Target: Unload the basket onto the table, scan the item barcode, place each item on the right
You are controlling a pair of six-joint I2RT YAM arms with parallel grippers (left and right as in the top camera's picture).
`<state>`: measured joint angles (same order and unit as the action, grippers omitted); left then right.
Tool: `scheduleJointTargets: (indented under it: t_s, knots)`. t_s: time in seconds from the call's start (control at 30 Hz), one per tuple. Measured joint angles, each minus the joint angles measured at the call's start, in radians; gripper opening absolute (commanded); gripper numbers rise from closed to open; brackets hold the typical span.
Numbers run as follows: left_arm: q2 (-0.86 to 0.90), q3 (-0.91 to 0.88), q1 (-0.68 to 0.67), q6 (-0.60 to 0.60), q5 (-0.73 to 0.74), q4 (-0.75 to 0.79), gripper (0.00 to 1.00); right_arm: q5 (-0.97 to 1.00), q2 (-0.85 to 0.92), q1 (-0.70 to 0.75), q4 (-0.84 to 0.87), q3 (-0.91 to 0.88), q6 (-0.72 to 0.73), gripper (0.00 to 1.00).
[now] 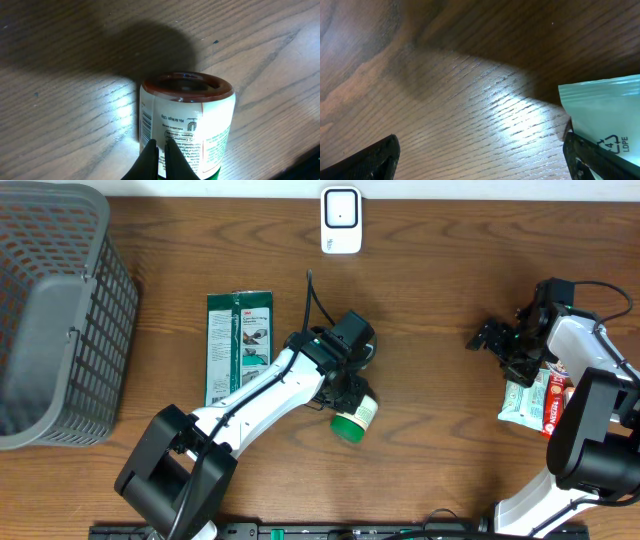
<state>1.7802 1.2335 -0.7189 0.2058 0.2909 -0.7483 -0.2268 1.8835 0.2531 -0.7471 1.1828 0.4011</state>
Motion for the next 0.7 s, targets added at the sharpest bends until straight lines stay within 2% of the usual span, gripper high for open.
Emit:
scheduleJointTargets:
  t_s: [0.7]
  knots:
    - [0.0, 0.0, -0.04, 0.0, 0.055, 0.03, 0.07, 0.0, 0.0, 0.0, 0.0, 0.0, 0.0, 0.99]
